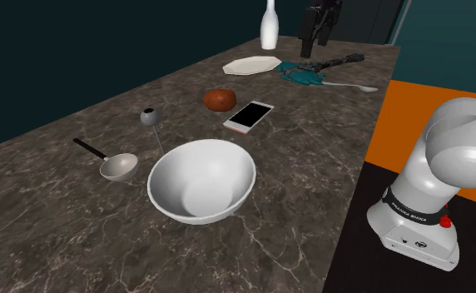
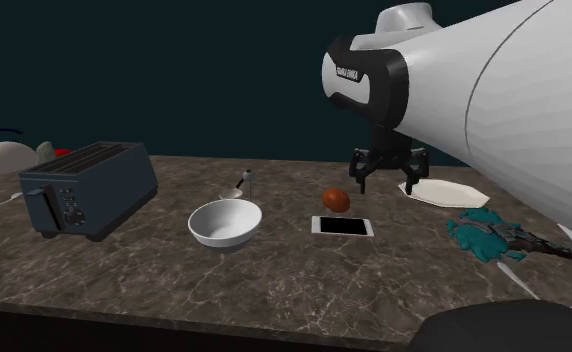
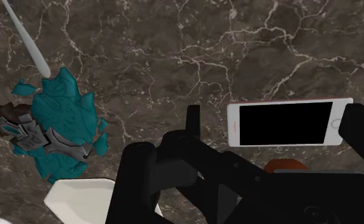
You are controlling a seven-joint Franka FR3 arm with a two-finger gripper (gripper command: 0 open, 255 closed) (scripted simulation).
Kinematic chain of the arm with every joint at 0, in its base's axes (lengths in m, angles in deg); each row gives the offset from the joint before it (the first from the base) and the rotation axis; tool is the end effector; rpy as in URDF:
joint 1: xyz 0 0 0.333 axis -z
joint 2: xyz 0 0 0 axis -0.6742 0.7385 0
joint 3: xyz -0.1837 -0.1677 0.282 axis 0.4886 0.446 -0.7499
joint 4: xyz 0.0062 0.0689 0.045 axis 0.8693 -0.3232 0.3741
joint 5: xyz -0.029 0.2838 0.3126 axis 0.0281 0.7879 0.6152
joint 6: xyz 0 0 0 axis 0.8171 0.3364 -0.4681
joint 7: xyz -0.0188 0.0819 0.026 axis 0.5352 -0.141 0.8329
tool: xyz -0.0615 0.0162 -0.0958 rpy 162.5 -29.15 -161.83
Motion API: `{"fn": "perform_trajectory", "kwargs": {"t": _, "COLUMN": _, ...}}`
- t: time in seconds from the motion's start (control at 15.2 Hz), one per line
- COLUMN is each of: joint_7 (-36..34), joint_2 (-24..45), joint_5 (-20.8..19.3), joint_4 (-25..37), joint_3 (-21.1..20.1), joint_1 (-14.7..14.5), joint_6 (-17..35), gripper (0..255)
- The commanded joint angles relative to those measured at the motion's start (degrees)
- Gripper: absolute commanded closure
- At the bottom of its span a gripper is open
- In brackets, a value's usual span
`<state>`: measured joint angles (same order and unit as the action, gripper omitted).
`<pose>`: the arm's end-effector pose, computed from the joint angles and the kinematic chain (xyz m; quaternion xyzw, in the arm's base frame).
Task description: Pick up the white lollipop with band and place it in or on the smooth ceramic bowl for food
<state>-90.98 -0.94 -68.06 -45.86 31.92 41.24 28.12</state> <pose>0.3177 0.0201 0.6577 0.9978 -0.0151 0.0509 0.0401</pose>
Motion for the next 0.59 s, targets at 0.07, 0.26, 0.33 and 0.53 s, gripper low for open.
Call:
{"fn": "perform_trajectory", "kwargs": {"t": 0.07, "joint_7": -0.72, "joint_2": 1.19, "joint_5": 0.58, "joint_4": 0.49, "joint_3": -0.85, "joint_1": -0.44, "joint_6": 0.79, "gripper": 0}}
{"fn": "perform_trajectory", "kwargs": {"t": 0.26, "joint_7": -2.81, "joint_2": 4.94, "joint_5": 2.09, "joint_4": 2.29, "joint_3": -3.39, "joint_1": -1.66, "joint_6": 3.08, "gripper": 0}}
{"fn": "perform_trajectory", "kwargs": {"t": 0.33, "joint_7": -3.5, "joint_2": 6.25, "joint_5": 2.53, "joint_4": 3.0, "joint_3": -4.25, "joint_1": -2.02, "joint_6": 3.81, "gripper": 0}}
{"fn": "perform_trajectory", "kwargs": {"t": 0.53, "joint_7": -5.55, "joint_2": 10.35, "joint_5": 3.56, "joint_4": 5.45, "joint_3": -6.77, "joint_1": -3.05, "joint_6": 5.87, "gripper": 0}}
